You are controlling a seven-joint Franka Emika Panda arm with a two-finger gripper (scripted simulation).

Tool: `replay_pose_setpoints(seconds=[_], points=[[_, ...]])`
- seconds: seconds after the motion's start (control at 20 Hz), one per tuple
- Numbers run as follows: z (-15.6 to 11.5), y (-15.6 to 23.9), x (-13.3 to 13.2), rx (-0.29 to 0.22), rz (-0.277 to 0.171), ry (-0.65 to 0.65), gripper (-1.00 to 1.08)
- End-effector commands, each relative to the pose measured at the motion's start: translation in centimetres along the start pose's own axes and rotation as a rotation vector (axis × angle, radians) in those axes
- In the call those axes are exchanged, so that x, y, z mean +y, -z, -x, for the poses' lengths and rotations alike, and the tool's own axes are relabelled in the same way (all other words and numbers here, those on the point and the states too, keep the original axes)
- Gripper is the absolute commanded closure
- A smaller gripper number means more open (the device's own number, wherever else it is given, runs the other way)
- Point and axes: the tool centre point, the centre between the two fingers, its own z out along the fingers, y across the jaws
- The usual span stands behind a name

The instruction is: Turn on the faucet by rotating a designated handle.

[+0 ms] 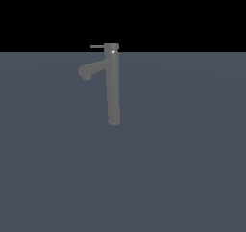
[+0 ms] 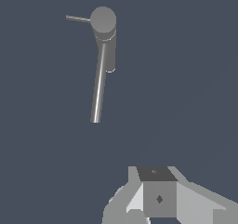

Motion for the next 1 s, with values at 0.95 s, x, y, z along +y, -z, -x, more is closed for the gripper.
replay_pose_setpoints(seconds=[0.95], points=[[-17.6,-8.2,-5.7,0.02,-0.013,-0.076,1.08]])
